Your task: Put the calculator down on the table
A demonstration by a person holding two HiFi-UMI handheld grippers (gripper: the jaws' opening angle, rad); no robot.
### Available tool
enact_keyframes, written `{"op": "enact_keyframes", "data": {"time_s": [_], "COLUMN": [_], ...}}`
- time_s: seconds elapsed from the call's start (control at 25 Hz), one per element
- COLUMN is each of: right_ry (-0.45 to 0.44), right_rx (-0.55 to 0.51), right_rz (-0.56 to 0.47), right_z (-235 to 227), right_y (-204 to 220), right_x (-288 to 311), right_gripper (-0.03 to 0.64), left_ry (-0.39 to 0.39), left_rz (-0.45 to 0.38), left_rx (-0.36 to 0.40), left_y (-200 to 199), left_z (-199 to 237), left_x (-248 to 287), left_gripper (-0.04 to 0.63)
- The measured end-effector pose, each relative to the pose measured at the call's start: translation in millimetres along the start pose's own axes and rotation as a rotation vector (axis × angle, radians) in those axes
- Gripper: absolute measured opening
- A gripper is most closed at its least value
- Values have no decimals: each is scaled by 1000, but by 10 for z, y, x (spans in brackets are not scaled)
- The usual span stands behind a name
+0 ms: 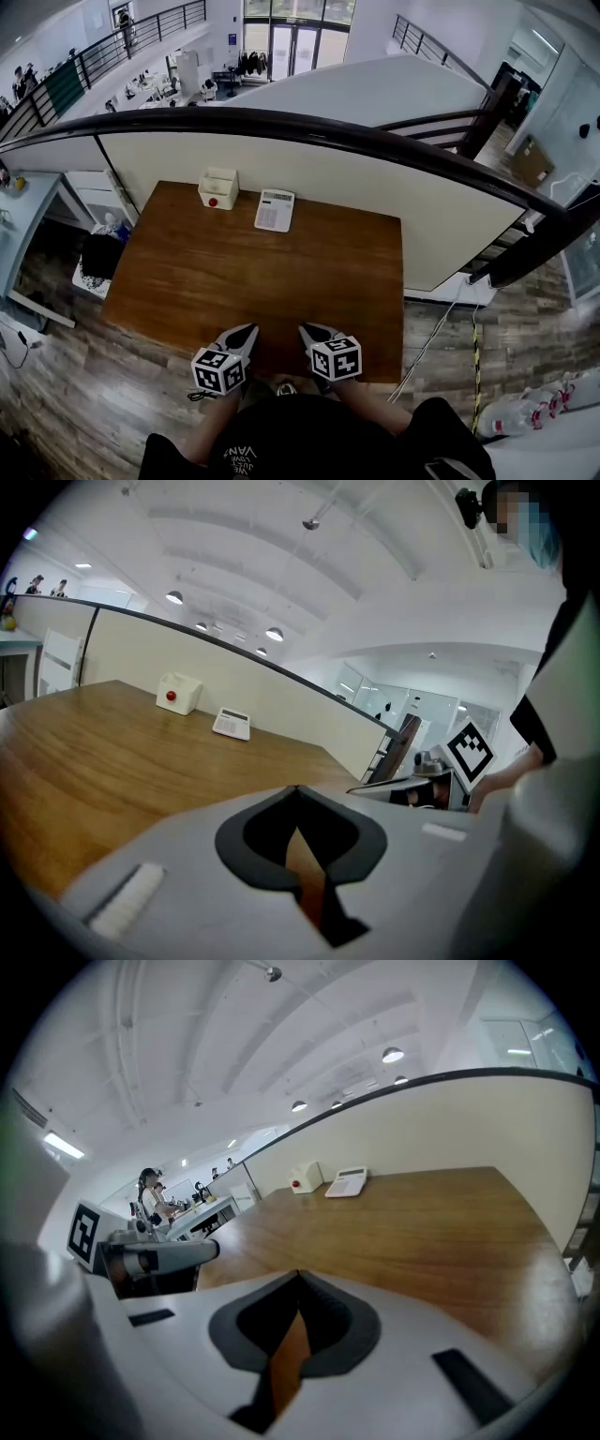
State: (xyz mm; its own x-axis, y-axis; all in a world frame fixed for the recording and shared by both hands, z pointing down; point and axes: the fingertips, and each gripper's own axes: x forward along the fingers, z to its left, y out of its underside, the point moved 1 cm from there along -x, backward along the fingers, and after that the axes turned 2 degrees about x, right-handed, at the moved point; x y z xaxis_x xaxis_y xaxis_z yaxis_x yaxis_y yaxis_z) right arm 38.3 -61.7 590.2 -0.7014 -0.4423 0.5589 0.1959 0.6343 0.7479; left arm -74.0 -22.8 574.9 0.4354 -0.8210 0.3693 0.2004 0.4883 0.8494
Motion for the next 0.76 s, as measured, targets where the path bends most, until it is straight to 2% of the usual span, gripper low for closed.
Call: {"op": "enact_keyframes", "data": {"time_s": [0.76], "right_ry": [26], "right_rx": [-3], "right_rz": [47], "right_z": [-64], "right_y": [111], "right_x": [16], "right_gripper": [14], "left_ry": [-20], "left_rz": [-5], "left_rx": [-30], "left_y": [69], "left_z": [24], "left_x": [-37], "left_gripper": [12]}}
